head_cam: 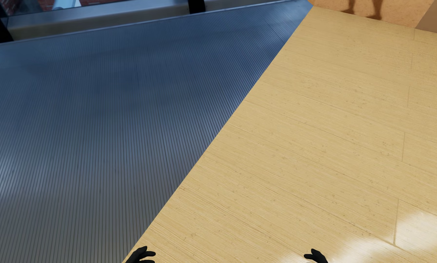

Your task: Turn around

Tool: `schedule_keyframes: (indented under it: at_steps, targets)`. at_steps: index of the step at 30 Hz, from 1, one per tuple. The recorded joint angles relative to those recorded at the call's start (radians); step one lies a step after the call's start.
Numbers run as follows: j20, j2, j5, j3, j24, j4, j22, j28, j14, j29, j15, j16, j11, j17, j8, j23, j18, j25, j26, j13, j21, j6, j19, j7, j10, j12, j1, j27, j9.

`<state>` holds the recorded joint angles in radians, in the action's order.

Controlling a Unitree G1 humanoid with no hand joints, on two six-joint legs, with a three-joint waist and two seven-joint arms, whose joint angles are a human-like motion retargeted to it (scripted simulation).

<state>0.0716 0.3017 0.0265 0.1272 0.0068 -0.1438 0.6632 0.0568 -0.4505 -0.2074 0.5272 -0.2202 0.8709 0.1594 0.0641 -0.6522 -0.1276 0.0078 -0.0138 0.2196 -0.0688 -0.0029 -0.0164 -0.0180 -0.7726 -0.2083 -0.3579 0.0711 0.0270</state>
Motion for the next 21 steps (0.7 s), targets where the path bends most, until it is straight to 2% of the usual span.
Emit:
schedule_keyframes:
  at_steps: [1,2,3,4,5,6,7,8,9,11,13,14,15,16,17,18,19,20,21]
  targets:
    - [0.013,0.017,-0.017,-0.012,0.013,-0.009,-0.026,-0.008,-0.008,-0.009,-0.023,0.027,0.030,-0.019,-0.033,0.002,0.000,-0.001,-0.024,0.012,0.004,0.001,-0.019,-0.020,0.010,0.010,0.018,0.001,-0.001]
    - [0.033,0.030,-0.055,-0.007,0.028,-0.015,-0.012,-0.021,-0.019,0.003,-0.026,0.047,0.038,-0.014,-0.087,0.022,0.002,0.001,-0.027,0.019,0.022,-0.007,-0.044,-0.049,0.021,0.031,0.050,0.029,0.009]
    - [0.057,0.037,-0.083,0.004,0.030,-0.018,-0.036,-0.035,0.004,0.027,0.023,0.044,-0.014,0.007,-0.108,-0.025,0.003,-0.004,-0.029,0.004,0.063,-0.024,-0.050,-0.062,-0.070,0.054,0.020,0.030,0.016]
    - [0.057,0.024,-0.069,-0.002,0.029,-0.022,-0.064,-0.048,0.083,0.045,0.027,0.069,-0.014,0.046,-0.086,-0.063,0.033,-0.008,-0.031,0.017,0.082,-0.027,0.011,-0.046,-0.221,0.073,-0.039,0.017,0.031]
    - [0.068,0.022,-0.046,-0.001,0.025,-0.004,-0.065,-0.046,0.217,0.046,0.018,0.068,-0.032,0.074,-0.052,-0.097,0.140,-0.012,-0.024,0.029,0.070,-0.016,0.011,0.005,-0.352,0.067,-0.116,0.001,0.021]
    - [0.005,0.008,-0.026,0.013,0.021,0.024,-0.066,-0.015,0.197,0.037,0.008,0.043,-0.055,0.077,-0.013,-0.074,0.239,-0.015,-0.016,0.039,0.056,-0.004,0.019,0.039,-0.349,0.036,-0.146,0.000,0.016]
    - [-0.040,-0.003,-0.006,0.020,0.022,0.037,-0.068,0.018,0.097,0.025,0.002,0.014,-0.071,0.068,0.016,-0.051,0.300,-0.018,-0.014,0.040,0.032,0.017,0.016,0.053,-0.274,0.012,-0.171,0.010,0.011]
    - [-0.088,-0.008,0.023,0.019,0.026,0.021,-0.036,0.044,0.000,0.016,0.002,0.010,-0.063,0.044,0.036,-0.031,0.303,-0.024,-0.006,0.029,0.009,0.050,0.010,0.057,-0.090,-0.010,-0.167,0.032,0.013]
    - [-0.055,0.003,0.013,0.009,0.028,0.015,-0.014,0.049,0.095,0.017,0.005,-0.010,-0.017,0.001,0.024,-0.007,0.019,-0.026,-0.014,0.033,0.004,0.052,-0.002,0.067,-0.034,-0.003,-0.119,0.055,0.010]
    - [-0.030,0.029,-0.035,0.012,0.029,0.009,-0.046,0.022,0.088,0.064,-0.014,0.024,0.029,-0.017,-0.017,0.012,0.004,-0.018,-0.023,-0.008,-0.008,0.028,-0.029,0.014,-0.009,-0.030,-0.079,0.113,-0.009]
    - [0.024,0.003,-0.076,-0.007,0.022,-0.007,-0.070,-0.025,0.064,0.121,0.041,0.068,-0.023,0.008,-0.057,-0.031,0.002,-0.014,-0.029,0.004,0.060,-0.006,-0.051,-0.044,-0.006,0.036,-0.044,0.064,-0.014]
    - [0.041,0.005,-0.059,0.004,0.021,-0.019,-0.061,-0.045,0.046,0.131,0.042,0.066,-0.020,0.022,-0.036,-0.024,-0.009,-0.014,-0.015,0.020,0.049,-0.016,0.014,-0.052,-0.010,0.072,-0.030,0.046,-0.009]
    - [0.037,-0.005,-0.043,0.021,0.023,-0.023,-0.057,-0.053,0.045,0.124,0.044,0.073,-0.021,0.041,-0.020,-0.038,0.008,-0.011,0.003,0.038,0.052,-0.016,0.006,-0.031,-0.054,0.095,-0.033,0.030,0.004]
    - [0.033,-0.013,-0.026,0.032,0.029,-0.020,-0.066,-0.051,0.062,0.107,0.039,0.070,-0.033,0.055,-0.001,-0.062,0.049,-0.008,0.022,0.048,0.068,-0.010,0.008,0.003,-0.114,0.091,-0.053,0.024,0.009]
    - [0.012,-0.020,-0.009,0.041,0.040,-0.007,-0.045,-0.035,0.065,0.080,0.028,0.051,-0.056,0.066,0.020,-0.055,0.212,-0.010,0.044,0.054,0.054,0.004,0.007,0.034,-0.161,0.069,-0.072,0.042,0.005]
    - [-0.030,-0.021,0.001,0.038,0.049,-0.004,-0.040,-0.013,0.002,0.047,0.022,0.039,-0.071,0.048,0.039,-0.041,0.299,-0.013,0.055,0.049,0.032,0.016,0.004,0.036,-0.084,0.027,-0.049,0.060,-0.004]
    - [-0.045,-0.013,-0.006,0.029,0.049,-0.011,-0.025,0.002,-0.005,0.018,0.021,0.027,-0.067,0.023,0.039,-0.020,0.070,-0.012,0.057,0.045,0.015,0.017,-0.003,0.036,-0.008,-0.005,-0.004,0.070,-0.011]
    - [-0.029,-0.015,-0.022,0.029,0.043,-0.014,-0.047,0.006,-0.005,-0.002,0.030,0.028,-0.065,0.014,0.024,-0.005,-0.025,-0.008,0.043,0.037,-0.003,0.016,-0.007,0.021,0.012,-0.016,0.018,0.079,-0.008]
    - [0.007,0.001,-0.051,0.009,0.046,-0.017,-0.044,-0.005,-0.008,-0.003,0.024,0.034,-0.048,-0.016,-0.022,0.008,-0.024,0.001,0.033,0.035,0.027,0.002,-0.004,-0.015,0.030,0.004,0.042,0.084,-0.004]
